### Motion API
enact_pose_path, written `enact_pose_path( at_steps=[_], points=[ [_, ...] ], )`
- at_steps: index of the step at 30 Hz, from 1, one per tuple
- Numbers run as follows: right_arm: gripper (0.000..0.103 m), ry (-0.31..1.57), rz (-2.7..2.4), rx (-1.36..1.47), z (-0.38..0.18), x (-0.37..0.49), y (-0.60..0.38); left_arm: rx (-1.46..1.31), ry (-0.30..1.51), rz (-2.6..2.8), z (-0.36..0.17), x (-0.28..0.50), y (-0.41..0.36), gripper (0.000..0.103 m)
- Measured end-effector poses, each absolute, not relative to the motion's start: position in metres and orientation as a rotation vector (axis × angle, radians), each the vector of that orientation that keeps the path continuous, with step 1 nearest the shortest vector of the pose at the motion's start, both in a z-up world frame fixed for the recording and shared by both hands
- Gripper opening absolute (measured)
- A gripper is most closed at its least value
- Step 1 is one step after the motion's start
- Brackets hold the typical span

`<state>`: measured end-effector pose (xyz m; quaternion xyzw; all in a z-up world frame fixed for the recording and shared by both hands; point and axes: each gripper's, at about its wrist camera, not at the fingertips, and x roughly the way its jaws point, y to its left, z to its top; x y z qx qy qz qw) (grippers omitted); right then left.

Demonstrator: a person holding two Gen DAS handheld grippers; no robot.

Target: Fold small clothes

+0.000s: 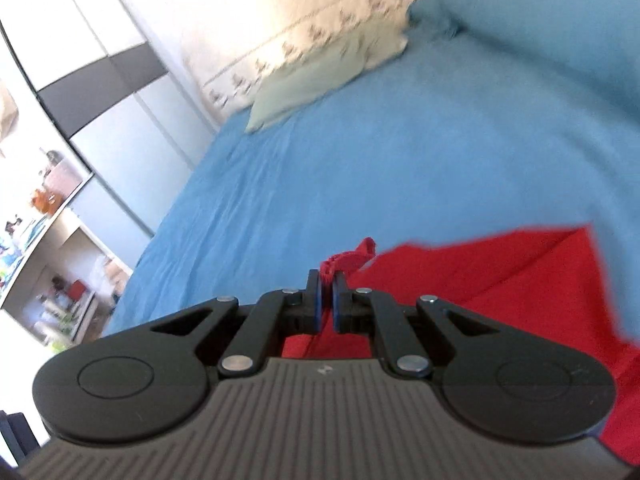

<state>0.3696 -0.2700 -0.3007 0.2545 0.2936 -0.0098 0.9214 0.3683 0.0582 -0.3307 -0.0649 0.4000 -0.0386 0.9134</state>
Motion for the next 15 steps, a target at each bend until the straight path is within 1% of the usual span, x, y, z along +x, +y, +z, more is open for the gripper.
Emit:
enact_pose_path(
  at_steps=[3, 6, 10, 15],
  points=[
    [0.02, 0.584, -0.082, 0.489, -0.296, 0.353, -0.297, -0.129, 0.83, -0.098, -0.333, 0.367, 0.049, 0.103],
    [0.02, 0.584, -0.147, 0.453, -0.306, 0.337, -0.322, -0.121, 0.837, -0.113, -0.338, 0.367, 0.039, 0.103],
    [0.02, 0.604, -0.227, 0.445, -0.34, 0.319, -0.36, -0.109, 0.852, -0.131, -0.346, 0.369, 0.025, 0.103],
    [0.02, 0.693, -0.253, 0.449, -0.393, 0.317, -0.378, -0.074, 0.867, -0.162, -0.355, 0.373, 0.009, 0.103]
  ],
)
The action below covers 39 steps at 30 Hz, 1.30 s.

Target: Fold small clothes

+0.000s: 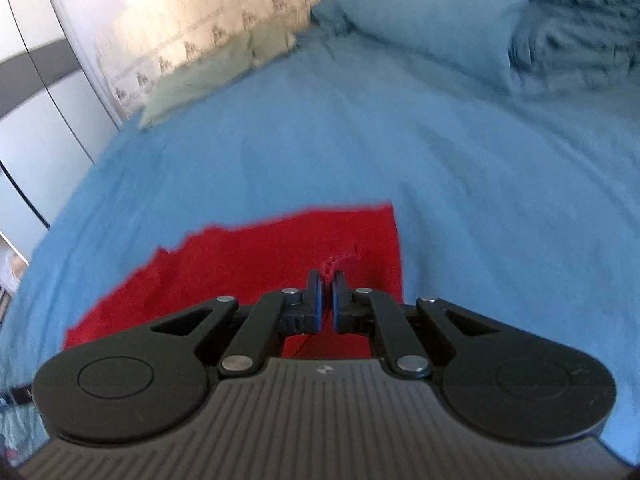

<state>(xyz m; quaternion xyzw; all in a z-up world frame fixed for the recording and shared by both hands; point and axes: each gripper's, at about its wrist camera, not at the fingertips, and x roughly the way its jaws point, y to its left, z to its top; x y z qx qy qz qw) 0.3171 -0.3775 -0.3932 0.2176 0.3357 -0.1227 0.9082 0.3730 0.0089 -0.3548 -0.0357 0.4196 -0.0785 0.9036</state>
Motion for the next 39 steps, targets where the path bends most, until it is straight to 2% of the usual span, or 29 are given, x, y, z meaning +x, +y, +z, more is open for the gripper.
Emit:
enact_pose_path(
  at_steps=[2, 5, 7, 8, 9, 10, 14, 19, 22, 26, 33, 39],
  points=[
    [0.02, 0.719, -0.266, 0.43, -0.407, 0.321, -0.38, -0.058, 0.871, -0.172, -0.357, 0.375, 0.003, 0.103],
    [0.028, 0.752, -0.289, 0.428, -0.415, 0.319, -0.38, -0.042, 0.874, -0.187, -0.358, 0.378, -0.004, 0.103],
    [0.054, 0.751, -0.307, 0.424, -0.414, 0.315, -0.382, -0.035, 0.871, -0.196, -0.357, 0.38, -0.008, 0.103],
    [0.074, 0.738, -0.315, 0.415, -0.411, 0.309, -0.381, -0.031, 0.869, -0.2, -0.356, 0.382, -0.01, 0.103],
    [0.088, 0.712, -0.316, 0.397, -0.406, 0.307, -0.378, -0.028, 0.867, -0.205, -0.356, 0.383, -0.012, 0.103],
    [0.093, 0.687, -0.308, 0.378, -0.4, 0.303, -0.373, -0.024, 0.866, -0.209, -0.355, 0.384, -0.014, 0.103],
    [0.094, 0.693, -0.187, 0.324, -0.397, 0.307, -0.351, -0.017, 0.889, -0.227, -0.364, 0.394, -0.021, 0.103],
    [0.094, 0.766, -0.141, 0.362, -0.428, 0.325, -0.35, 0.006, 0.929, -0.214, -0.39, 0.403, -0.025, 0.103],
    [0.095, 0.745, -0.143, 0.427, -0.441, 0.321, -0.36, -0.01, 0.954, -0.209, -0.406, 0.402, -0.024, 0.103],
    [0.095, 0.759, -0.128, 0.421, -0.436, 0.321, -0.361, 0.011, 0.937, -0.212, -0.404, 0.4, -0.025, 0.103],
    [0.096, 0.656, -0.115, 0.39, -0.372, 0.288, -0.363, 0.003, 0.816, -0.19, -0.342, 0.369, -0.009, 0.103],
    [0.096, 0.517, -0.062, 0.317, -0.285, 0.217, -0.358, -0.014, 0.683, -0.143, -0.263, 0.291, 0.02, 0.103]
  ],
)
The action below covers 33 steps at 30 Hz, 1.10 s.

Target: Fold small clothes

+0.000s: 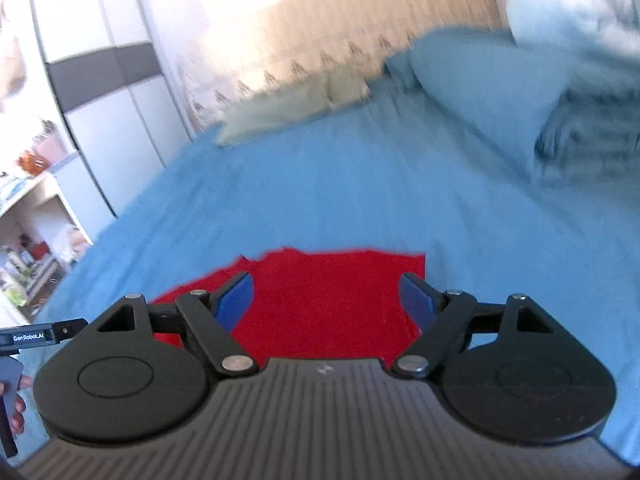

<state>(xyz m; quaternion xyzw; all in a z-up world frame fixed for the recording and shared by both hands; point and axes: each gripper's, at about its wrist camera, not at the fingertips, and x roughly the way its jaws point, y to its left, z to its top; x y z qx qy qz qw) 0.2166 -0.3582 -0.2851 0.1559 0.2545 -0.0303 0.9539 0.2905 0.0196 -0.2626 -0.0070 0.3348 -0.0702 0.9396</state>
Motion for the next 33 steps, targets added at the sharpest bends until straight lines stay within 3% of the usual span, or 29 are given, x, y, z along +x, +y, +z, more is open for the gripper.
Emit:
enact_pose_path(
  at_steps=[7, 13, 21, 29, 33],
  points=[
    [0.101, 0.477, -0.016, 0.302, -0.205, 0.116, -0.357, -0.046, 0.692, -0.083, -0.206, 0.182, 0.047, 0.103],
    [0.102, 0.571, -0.017, 0.271, -0.185, 0.051, -0.348, -0.112, 0.829, -0.069, -0.208, 0.114, 0.063, 0.103],
    [0.101, 0.814, -0.072, 0.344, -0.29, 0.012, -0.337, -0.117, 0.984, -0.055, -0.294, 0.08, 0.08, 0.101],
    [0.1, 0.936, -0.116, 0.288, -0.367, -0.006, -0.323, -0.115, 1.061, -0.053, -0.366, 0.079, 0.085, 0.084],
    [0.097, 0.969, -0.127, 0.27, -0.385, -0.011, -0.322, -0.107, 1.035, -0.06, -0.373, 0.075, 0.085, 0.083]
  ],
)
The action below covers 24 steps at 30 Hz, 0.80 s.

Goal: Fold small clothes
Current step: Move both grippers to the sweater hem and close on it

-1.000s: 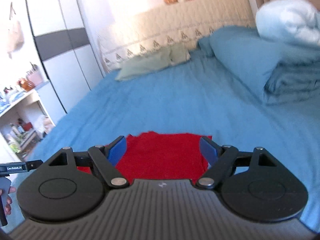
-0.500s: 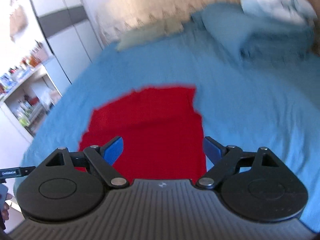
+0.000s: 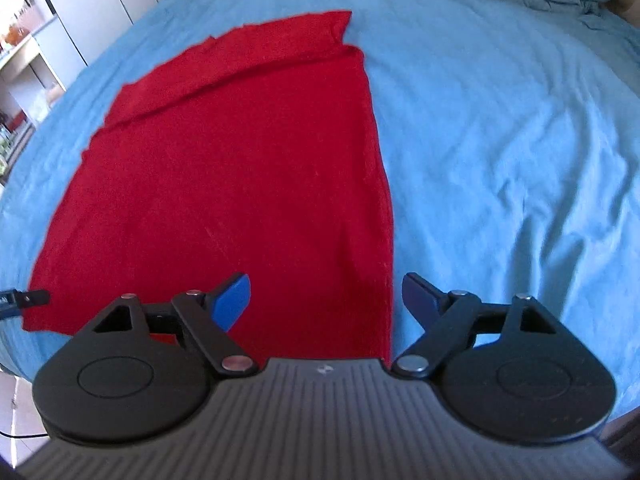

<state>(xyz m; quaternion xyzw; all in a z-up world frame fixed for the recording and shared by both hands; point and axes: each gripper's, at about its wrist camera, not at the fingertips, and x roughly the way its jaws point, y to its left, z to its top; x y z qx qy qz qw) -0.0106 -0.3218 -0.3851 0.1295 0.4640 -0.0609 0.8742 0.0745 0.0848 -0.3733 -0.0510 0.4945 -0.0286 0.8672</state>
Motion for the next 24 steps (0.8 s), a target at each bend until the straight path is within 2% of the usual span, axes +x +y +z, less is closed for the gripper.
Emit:
enact_pose_path(
  at_steps=[3, 5, 10, 17, 24],
  points=[
    [0.09, 0.997, -0.134, 0.266, -0.393, -0.013, -0.321, -0.104, 1.026, -0.066, -0.377, 0.072, 0.082, 0.075],
    [0.085, 1.019, -0.137, 0.277, -0.396, -0.012, -0.322, -0.111, 1.027, -0.071, -0.375, 0.066, 0.081, 0.062],
    [0.084, 1.048, -0.146, 0.282, -0.4, -0.014, -0.322, -0.125, 1.04, -0.078, -0.372, 0.07, 0.082, 0.048],
    [0.083, 1.074, -0.172, 0.344, -0.411, -0.002, -0.328, -0.144, 1.085, -0.102, -0.372, 0.074, 0.084, 0.046],
    [0.07, 1.091, -0.192, 0.357, -0.414, 0.005, -0.333, -0.148, 1.131, -0.124, -0.372, 0.08, 0.088, 0.044]
  ],
)
